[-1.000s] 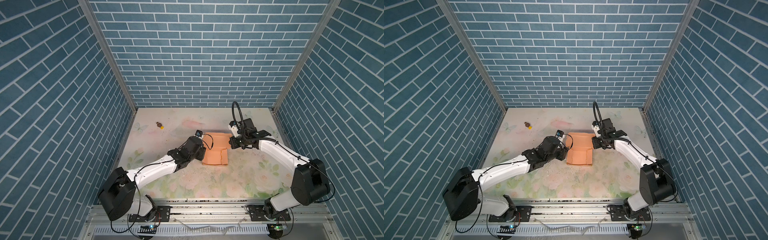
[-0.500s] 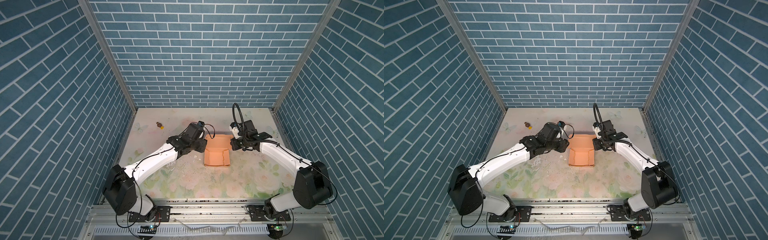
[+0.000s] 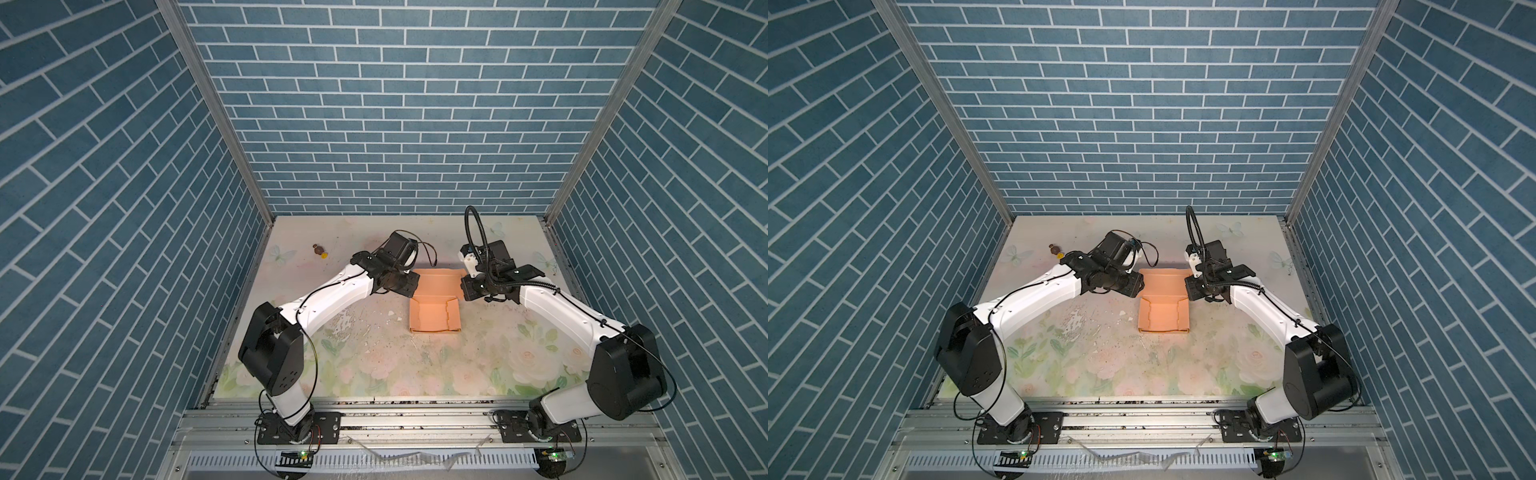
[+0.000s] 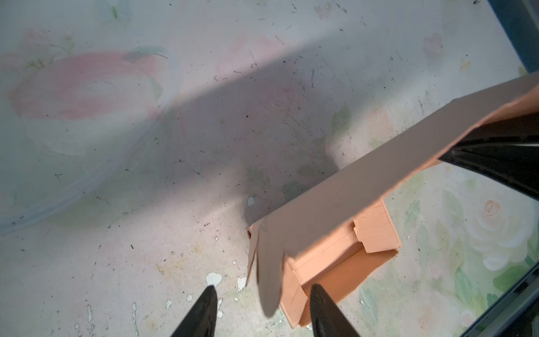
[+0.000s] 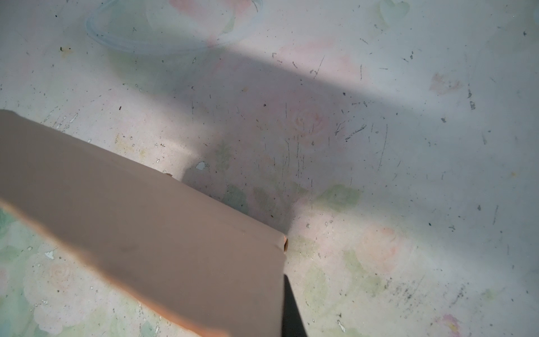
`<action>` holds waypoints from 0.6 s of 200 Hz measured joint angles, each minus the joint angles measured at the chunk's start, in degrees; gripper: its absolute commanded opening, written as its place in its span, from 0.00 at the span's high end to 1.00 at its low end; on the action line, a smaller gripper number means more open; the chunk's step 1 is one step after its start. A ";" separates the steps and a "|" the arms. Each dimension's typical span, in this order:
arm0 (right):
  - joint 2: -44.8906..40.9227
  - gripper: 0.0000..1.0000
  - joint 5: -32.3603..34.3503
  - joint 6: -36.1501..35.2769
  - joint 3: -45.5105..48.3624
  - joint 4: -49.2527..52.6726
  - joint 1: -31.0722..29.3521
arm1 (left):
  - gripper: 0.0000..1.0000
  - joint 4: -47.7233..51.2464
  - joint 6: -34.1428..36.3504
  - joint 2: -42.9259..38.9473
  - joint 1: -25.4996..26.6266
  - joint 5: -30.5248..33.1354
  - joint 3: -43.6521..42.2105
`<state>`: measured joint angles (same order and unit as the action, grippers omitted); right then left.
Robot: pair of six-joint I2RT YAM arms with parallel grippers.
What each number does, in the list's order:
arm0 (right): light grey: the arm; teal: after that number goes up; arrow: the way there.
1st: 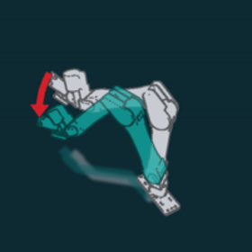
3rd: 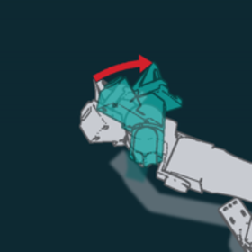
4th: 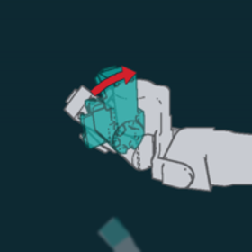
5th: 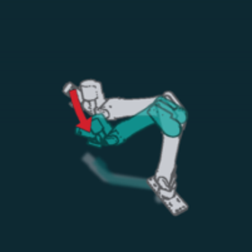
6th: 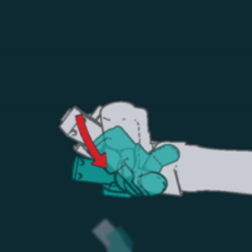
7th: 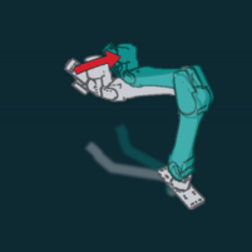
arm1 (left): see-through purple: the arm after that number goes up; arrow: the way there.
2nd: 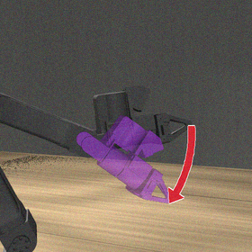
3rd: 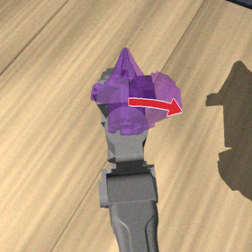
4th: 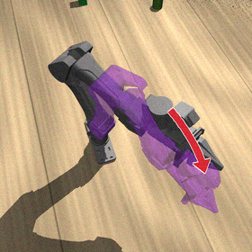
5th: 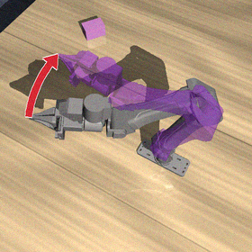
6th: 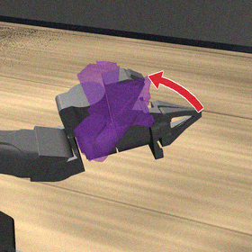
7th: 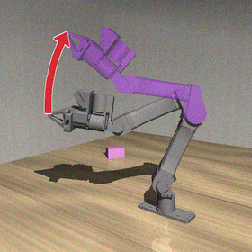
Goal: Fold the paper box
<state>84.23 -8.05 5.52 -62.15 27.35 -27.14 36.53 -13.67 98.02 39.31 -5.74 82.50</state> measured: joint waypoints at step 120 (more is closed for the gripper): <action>-0.02 1.00 0.66 0.02 0.00 0.02 -0.87 | 0.83 2.84 2.78 5.90 -1.16 -1.88 4.11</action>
<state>84.20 -7.40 5.54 -62.15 27.38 -28.01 39.38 -10.90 103.92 38.15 -7.62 86.61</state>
